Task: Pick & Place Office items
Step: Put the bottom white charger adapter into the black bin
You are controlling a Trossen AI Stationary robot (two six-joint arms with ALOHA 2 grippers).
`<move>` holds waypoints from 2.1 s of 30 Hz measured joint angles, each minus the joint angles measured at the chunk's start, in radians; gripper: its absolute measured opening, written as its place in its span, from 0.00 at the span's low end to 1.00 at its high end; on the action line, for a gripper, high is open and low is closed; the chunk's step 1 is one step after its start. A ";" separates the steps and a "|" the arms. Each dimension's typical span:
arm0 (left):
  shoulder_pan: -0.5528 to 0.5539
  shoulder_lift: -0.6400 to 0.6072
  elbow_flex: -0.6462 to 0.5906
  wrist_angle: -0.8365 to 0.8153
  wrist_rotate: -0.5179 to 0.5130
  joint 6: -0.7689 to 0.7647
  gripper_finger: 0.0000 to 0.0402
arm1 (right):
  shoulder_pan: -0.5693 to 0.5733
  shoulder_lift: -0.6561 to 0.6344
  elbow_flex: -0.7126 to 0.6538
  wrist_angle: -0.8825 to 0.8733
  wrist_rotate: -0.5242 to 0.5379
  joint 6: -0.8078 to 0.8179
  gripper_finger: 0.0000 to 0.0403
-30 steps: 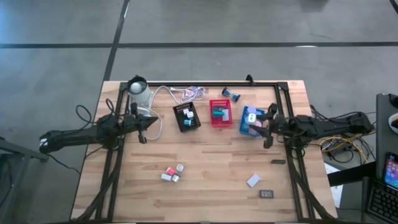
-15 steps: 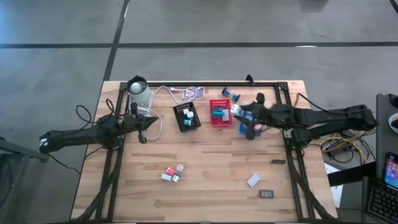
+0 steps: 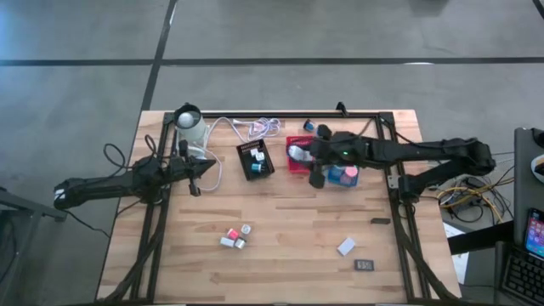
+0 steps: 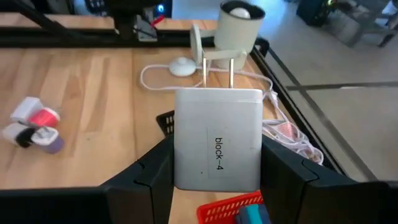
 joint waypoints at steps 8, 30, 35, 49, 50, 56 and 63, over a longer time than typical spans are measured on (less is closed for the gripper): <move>0.000 0.000 0.000 -0.004 0.000 0.000 0.01 | -0.050 0.223 0.172 -0.118 -0.014 -0.044 0.42; 0.000 0.000 0.000 -0.013 0.000 0.001 0.01 | -0.088 0.747 0.529 -0.177 -0.131 -0.118 0.42; 0.000 0.000 0.000 -0.013 0.000 0.001 0.01 | -0.090 0.794 0.551 -0.178 -0.130 -0.135 0.42; 0.000 0.001 0.000 -0.013 0.000 0.001 0.01 | -0.105 0.845 0.550 -0.148 -0.120 -0.136 0.42; 0.000 0.001 0.000 -0.013 0.000 0.001 0.01 | -0.105 0.849 0.550 -0.148 -0.120 -0.136 0.42; 0.000 0.001 0.000 -0.013 0.000 0.001 0.01 | -0.106 0.862 0.549 -0.139 -0.120 -0.144 0.42; 0.000 0.001 0.000 -0.013 0.000 0.001 0.01 | -0.106 0.863 0.549 -0.142 -0.123 -0.146 0.42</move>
